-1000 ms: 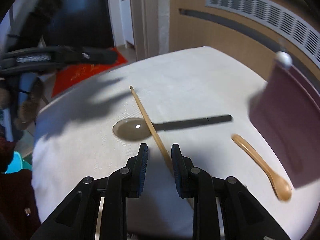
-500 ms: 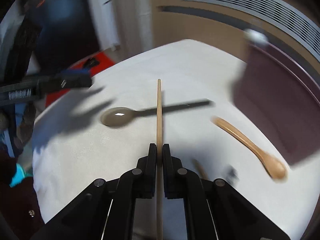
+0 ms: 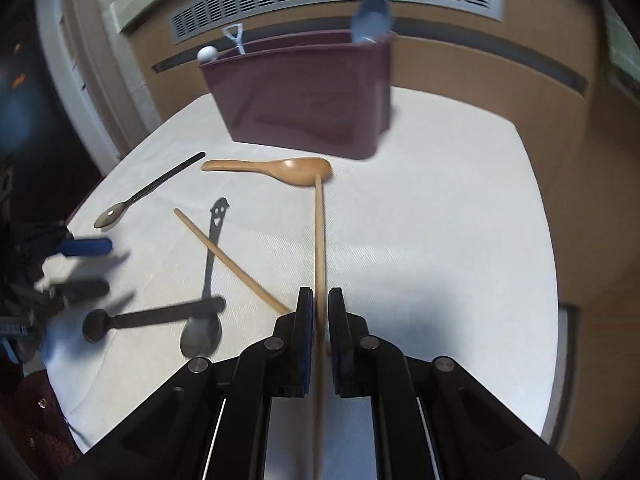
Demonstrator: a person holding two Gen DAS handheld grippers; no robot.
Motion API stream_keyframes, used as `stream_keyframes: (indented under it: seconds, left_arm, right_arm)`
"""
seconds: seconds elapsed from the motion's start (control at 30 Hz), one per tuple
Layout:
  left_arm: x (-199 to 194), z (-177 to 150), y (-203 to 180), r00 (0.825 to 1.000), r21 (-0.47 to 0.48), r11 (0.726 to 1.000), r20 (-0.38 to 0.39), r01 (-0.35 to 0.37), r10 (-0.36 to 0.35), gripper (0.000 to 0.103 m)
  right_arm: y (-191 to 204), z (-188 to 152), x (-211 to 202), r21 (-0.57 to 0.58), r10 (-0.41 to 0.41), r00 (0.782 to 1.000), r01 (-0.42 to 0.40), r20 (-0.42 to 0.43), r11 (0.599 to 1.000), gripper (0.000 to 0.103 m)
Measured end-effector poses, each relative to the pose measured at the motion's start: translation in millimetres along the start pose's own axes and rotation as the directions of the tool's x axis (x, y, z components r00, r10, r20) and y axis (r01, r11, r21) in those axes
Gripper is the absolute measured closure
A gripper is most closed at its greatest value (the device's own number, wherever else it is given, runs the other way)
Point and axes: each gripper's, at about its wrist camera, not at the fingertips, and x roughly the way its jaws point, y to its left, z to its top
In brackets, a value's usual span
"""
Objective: Organize utensils
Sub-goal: 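Grasp a wooden chopstick with the right tool while the left tool approaches a black-handled spoon, then move the left tool to the wooden spoon while the right tool holds the chopstick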
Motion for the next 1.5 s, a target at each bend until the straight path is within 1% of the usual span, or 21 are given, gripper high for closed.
stream_keyframes:
  seconds: [0.1,0.17,0.23,0.33,0.4,0.47,0.53,0.67,0.77,0.8,0.9,0.97,1.0,1.03,1.13,1.17,1.27,1.3,1.37,1.43,1.5]
  left_arm:
    - [15,3,-23,0.999,0.082,0.997,-0.042,0.003,0.0,0.056]
    - [22,4,-31,0.998,0.129,0.991,-0.058,-0.022,0.03,0.056]
    - [27,6,-31,0.995,0.144,0.987,-0.06,-0.069,0.078,0.056]
    - [27,10,-13,0.992,0.088,0.99,-0.053,-0.11,0.115,0.055]
    - [26,11,5,0.985,0.034,0.986,-0.051,-0.161,0.163,0.055]
    - [22,10,25,0.976,-0.028,0.977,-0.052,-0.212,0.21,0.055]
    - [18,8,44,0.97,-0.093,0.966,-0.057,-0.241,0.237,0.055]
    - [10,4,64,0.975,-0.154,0.963,-0.057,-0.223,0.217,0.055]
    - [8,2,66,0.979,-0.166,0.965,-0.058,-0.202,0.195,0.055]
    - [8,1,66,0.981,-0.168,0.967,-0.059,-0.193,0.186,0.055]
    - [11,2,60,0.984,-0.165,0.971,-0.06,-0.175,0.167,0.055]
    - [12,2,57,0.986,-0.16,0.974,-0.058,-0.162,0.154,0.055]
    - [10,1,55,0.987,-0.159,0.975,-0.056,-0.155,0.148,0.055]
    - [9,2,54,0.988,-0.16,0.976,-0.054,-0.149,0.142,0.055]
    - [2,1,58,0.988,-0.175,0.973,-0.041,-0.151,0.146,0.055]
    - [-1,1,60,0.988,-0.185,0.97,-0.034,-0.156,0.152,0.055]
    - [-13,-2,75,0.985,-0.253,0.953,-0.003,-0.165,0.17,0.055]
    - [-18,-3,82,0.984,-0.283,0.944,0.012,-0.17,0.18,0.055]
    - [-27,-7,95,0.978,-0.341,0.923,0.042,-0.18,0.206,0.055]
    - [-34,-9,105,0.971,-0.38,0.906,0.069,-0.187,0.23,0.055]
    - [-39,-10,108,0.964,-0.383,0.902,0.086,-0.2,0.25,0.055]
  right_arm:
    - [-6,-7,-5,0.029,0.001,1.0,-0.002,0.018,1.0,0.084]
    - [-9,-6,-2,0.044,-0.001,1.0,0.0,0.025,0.999,0.083]
    - [-10,-8,-3,0.052,-0.002,1.0,0.001,0.025,0.999,0.083]
    - [-11,-8,-1,0.058,-0.004,1.0,0.002,0.024,0.998,0.083]
    - [-12,-9,-2,0.071,0.001,1.0,-0.003,0.027,0.997,0.081]
    - [-13,-9,-1,0.098,0.016,1.0,-0.018,0.024,0.995,0.079]
    - [-12,-9,0,0.124,0.013,1.0,-0.016,0.02,0.992,0.078]
    - [-6,-8,2,0.161,-0.013,1.0,0.011,0.011,0.987,0.076]
    - [-1,-10,3,0.189,0.013,1.0,-0.015,0.012,0.982,0.062]
    - [0,-10,3,0.202,0.018,1.0,-0.02,0.013,0.979,0.06]
    - [1,-12,2,0.262,0.014,1.0,-0.017,0.012,0.965,0.059]
    - [-2,-13,1,0.302,0.033,0.999,-0.033,0.006,0.953,0.059]
    - [-2,-12,1,0.298,0.039,0.999,-0.037,-0.001,0.954,0.059]
    - [2,-11,1,0.261,0.04,0.999,-0.036,-0.013,0.965,0.059]
    - [14,-13,0,0.149,0.002,1.0,0.001,-0.021,0.989,0.06]
    - [17,-13,0,0.126,-0.004,1.0,0.007,-0.024,0.992,0.062]
    - [17,-8,-3,0.093,0.007,1.0,-0.005,-0.015,0.996,0.067]
    - [16,-6,-2,0.09,-0.01,1.0,0.011,-0.011,0.996,0.067]
    - [12,1,3,0.071,-0.085,0.996,0.085,-0.002,0.994,0.067]
    - [10,7,10,0.05,-0.124,0.992,0.124,-0.002,0.991,0.068]
    - [11,14,19,0.019,-0.146,0.989,0.146,-0.007,0.989,0.073]
